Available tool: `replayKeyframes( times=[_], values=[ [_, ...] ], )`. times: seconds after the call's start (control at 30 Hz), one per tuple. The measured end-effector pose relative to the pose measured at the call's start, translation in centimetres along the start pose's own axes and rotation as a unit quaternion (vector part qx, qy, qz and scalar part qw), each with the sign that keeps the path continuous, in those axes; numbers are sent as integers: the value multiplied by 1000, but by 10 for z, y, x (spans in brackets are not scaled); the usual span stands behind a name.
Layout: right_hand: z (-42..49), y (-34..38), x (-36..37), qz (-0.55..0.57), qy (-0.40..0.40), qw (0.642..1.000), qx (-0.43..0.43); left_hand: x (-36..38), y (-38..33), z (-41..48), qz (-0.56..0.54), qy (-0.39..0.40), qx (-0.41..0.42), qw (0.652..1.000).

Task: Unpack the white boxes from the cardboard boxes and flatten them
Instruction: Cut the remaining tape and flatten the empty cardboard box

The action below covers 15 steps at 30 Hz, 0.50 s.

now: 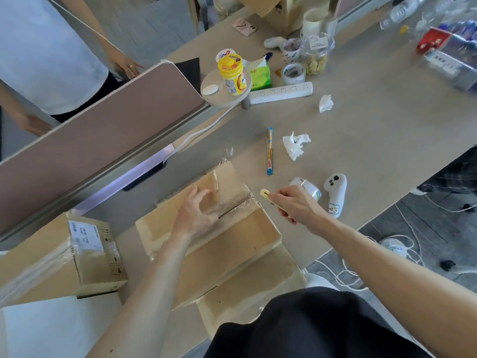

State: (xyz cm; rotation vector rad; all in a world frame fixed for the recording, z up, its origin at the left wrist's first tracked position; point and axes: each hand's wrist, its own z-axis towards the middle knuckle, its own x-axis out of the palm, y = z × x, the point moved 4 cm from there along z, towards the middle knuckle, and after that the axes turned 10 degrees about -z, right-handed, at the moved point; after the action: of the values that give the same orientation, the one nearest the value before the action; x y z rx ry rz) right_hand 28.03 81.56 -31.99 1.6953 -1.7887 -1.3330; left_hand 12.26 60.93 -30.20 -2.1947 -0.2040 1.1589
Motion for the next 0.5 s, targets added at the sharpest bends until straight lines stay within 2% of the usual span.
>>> replayKeyframes(
  times=[0.1, 0.2, 0.37, 0.5],
  values=[
    [0, 14, 26, 11, 20, 1000, -20, 3, 9, -21, -100, -32, 30, 994],
    [-2, 33, 57, 18, 37, 999, -30, 8, 18, -41, -212, -13, 39, 976],
    [-12, 72, 119, 37, 110, 993, -31, 8, 34, -72, -374, 24, 51, 926],
    [-19, 90, 167, 28, 141, 989, -21, -2, 61, -91, -499, -24, 52, 865]
  ],
)
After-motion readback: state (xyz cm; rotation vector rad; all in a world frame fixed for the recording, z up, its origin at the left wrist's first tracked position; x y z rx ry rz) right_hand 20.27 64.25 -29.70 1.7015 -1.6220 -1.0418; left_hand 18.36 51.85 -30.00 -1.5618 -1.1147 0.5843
